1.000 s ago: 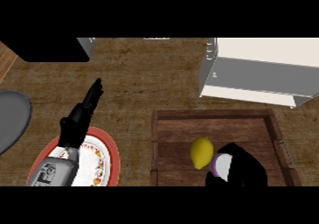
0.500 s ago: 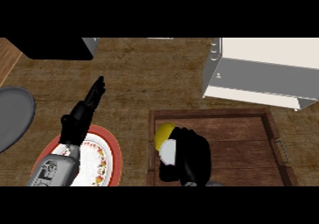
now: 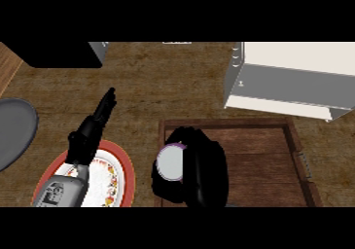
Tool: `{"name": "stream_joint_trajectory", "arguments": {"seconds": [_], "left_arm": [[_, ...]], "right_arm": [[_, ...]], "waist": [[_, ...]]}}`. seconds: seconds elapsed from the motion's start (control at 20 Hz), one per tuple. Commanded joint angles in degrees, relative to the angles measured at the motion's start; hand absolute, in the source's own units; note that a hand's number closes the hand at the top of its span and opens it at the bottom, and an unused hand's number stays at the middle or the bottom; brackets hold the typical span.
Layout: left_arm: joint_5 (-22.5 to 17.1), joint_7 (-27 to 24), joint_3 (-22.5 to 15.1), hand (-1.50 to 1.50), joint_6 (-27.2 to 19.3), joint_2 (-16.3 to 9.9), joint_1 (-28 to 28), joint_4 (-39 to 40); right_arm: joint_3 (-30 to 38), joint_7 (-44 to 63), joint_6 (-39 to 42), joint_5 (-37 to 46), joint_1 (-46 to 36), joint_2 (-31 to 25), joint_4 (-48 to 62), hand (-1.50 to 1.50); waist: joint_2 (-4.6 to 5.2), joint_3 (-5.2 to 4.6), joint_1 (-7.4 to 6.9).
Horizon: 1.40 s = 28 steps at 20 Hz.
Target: Pick the can from the tray and place it in the tiered shelf
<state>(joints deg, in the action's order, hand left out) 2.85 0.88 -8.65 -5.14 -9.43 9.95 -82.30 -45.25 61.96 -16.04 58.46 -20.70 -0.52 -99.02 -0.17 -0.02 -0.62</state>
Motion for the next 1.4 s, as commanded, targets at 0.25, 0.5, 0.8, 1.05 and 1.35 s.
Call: {"name": "stream_joint_trajectory", "arguments": {"seconds": [0.25, 0.5, 0.8, 1.05, 1.35], "left_arm": [[-0.8, 1.8, 1.6, 0.00, 0.6, 0.2, 2.1, 1.5], [-1.4, -1.6, 3.0, 0.00, 2.6, -1.8, -0.4, 1.5], [-1.0, 0.2, 3.3, 0.00, 2.2, -1.4, 1.8, 2.4], [0.1, 0.9, 1.9, 0.00, 1.2, 0.3, 0.8, 1.1], [0.6, -0.3, 2.6, 0.00, 1.2, 0.1, 0.1, 1.3]], "right_arm": [[3.7, 18.7, 5.5, 11.1, -9.3, 0.5, -10.6, 1.50], [7.7, 20.6, 11.6, 16.7, -14.8, 0.5, -12.7, 1.50], [18.5, 15.7, 21.6, 19.0, -19.6, 0.5, -15.0, 1.50], [24.6, 13.8, 23.9, 19.4, -24.9, 0.5, -13.0, 1.50], [35.2, 7.4, 28.4, 19.6, -29.9, -0.2, -11.6, 1.50]], "waist": [[-0.22, -0.10, 0.92], [-0.17, -0.13, 0.56], [-0.12, -0.09, 1.11], [-0.03, -0.05, 0.54], [-0.01, -0.02, 0.62]]}}
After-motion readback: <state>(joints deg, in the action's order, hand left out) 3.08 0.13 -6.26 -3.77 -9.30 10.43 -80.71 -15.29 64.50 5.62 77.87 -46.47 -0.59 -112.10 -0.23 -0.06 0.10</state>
